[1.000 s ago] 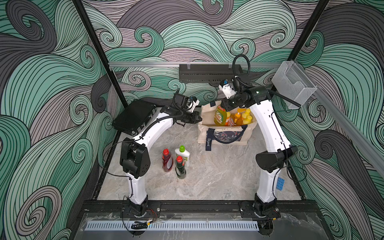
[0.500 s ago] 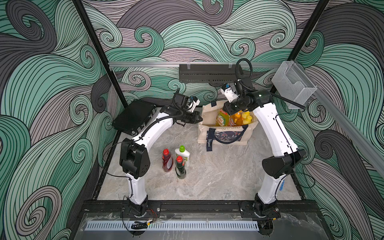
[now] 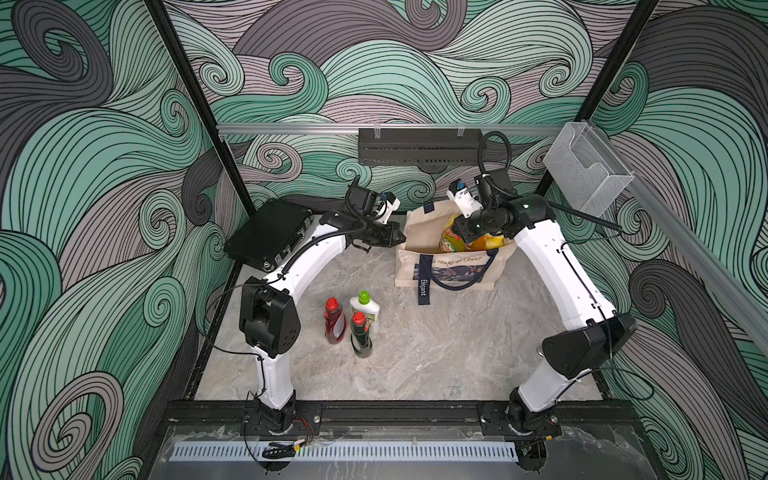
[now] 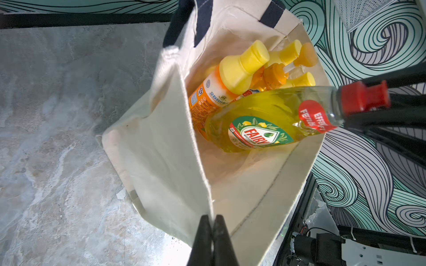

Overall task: Pack dish soap into the shopping bag
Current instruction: Place the bottle of dish soap in the shopping bag.

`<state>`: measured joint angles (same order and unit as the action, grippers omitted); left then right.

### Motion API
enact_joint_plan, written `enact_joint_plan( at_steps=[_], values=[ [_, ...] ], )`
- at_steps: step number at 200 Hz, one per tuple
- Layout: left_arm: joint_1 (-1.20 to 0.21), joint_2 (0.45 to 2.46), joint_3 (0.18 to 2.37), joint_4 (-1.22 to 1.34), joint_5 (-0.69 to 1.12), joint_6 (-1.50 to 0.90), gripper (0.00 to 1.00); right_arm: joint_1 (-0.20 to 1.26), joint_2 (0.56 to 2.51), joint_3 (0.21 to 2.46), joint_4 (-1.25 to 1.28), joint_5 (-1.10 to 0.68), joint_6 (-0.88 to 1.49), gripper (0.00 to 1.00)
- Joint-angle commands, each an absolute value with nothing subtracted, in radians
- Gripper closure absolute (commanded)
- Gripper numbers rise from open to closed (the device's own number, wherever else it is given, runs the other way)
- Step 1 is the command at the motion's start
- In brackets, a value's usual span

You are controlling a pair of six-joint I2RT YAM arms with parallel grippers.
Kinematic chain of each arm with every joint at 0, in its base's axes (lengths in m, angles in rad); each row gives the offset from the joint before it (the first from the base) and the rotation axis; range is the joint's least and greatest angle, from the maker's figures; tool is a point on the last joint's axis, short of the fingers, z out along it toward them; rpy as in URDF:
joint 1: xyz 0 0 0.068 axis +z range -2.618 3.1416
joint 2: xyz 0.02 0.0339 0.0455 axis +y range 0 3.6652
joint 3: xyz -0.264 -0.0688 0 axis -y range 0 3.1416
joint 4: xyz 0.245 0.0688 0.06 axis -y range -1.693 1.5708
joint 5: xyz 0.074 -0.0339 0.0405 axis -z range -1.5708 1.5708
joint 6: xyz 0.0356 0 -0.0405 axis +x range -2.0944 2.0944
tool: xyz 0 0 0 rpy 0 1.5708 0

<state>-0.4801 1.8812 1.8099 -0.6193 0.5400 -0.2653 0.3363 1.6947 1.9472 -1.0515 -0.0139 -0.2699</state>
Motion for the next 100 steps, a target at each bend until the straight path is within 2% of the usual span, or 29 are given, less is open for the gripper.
enact_joint_plan(
  at_steps=[1,100],
  values=[
    [-0.479,1.836,1.852,-0.629,0.577,-0.272,1.00,0.330,1.641,1.949,-0.947,0.003,-0.284,1.00],
    [-0.479,1.820,1.849,-0.637,0.578,-0.272,1.00,0.330,1.591,1.770,-0.880,0.038,-0.258,1.00]
  ],
)
